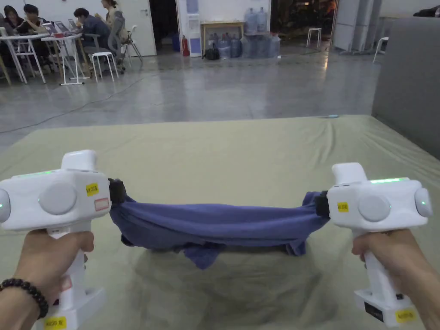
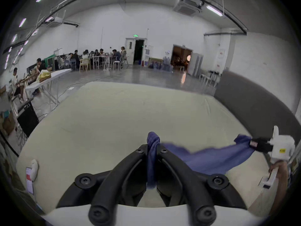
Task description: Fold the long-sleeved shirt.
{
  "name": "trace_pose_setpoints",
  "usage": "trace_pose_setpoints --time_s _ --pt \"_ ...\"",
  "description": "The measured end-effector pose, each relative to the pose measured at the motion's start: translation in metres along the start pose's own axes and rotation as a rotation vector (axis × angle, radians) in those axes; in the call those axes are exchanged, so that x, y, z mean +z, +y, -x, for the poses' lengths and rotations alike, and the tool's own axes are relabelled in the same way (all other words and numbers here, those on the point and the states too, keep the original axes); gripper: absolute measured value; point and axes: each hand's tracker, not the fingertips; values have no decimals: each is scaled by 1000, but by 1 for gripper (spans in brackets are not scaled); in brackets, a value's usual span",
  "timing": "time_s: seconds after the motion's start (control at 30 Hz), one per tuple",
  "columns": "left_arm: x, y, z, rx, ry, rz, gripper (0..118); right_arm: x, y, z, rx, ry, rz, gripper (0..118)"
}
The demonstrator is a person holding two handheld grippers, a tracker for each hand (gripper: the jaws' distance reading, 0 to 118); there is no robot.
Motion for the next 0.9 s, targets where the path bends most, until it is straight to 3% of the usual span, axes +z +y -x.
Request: trace_pose_setpoints --time_s 0.2,0.43,0.47,0.5,0.53,0.57,0.6,0.63,0.77,0.8,0.83,0.87,0.9 --pt "80 -178 14 23 11 219 2 42 -133 22 35 41 151 7" --pt "129 -310 50 64 12 404 2 69 -220 31 40 53 328 7" --pt "130 -313 52 68 15 405 2 70 -223 30 47 49 333 9" --pt "134 -316 52 71 17 406 4 68 -225 31 59 42 337 24" --pt "131 -316 52 74 8 401 19 66 -224 32 63 36 335 48" --pt "125 -315 48 86 -7 386 55 66 -220 32 62 32 334 76" --pt "120 -312 44 105 -18 368 104 68 -216 31 60 28 325 100" --pt "122 -304 40 103 -22 358 116 73 -208 32 48 17 300 101" --pt "111 -237 37 59 -33 224 112 100 -176 31 -6 4 154 94" --pt "108 -221 38 52 -31 201 106 102 -170 31 -26 -3 137 84" --pt "114 -215 40 53 -13 211 83 102 -165 31 -25 0 135 56" --pt "114 -206 43 47 3 199 35 100 -166 28 -21 -4 130 15" --pt "108 -192 49 27 13 178 0 96 -164 30 -16 -18 130 0"
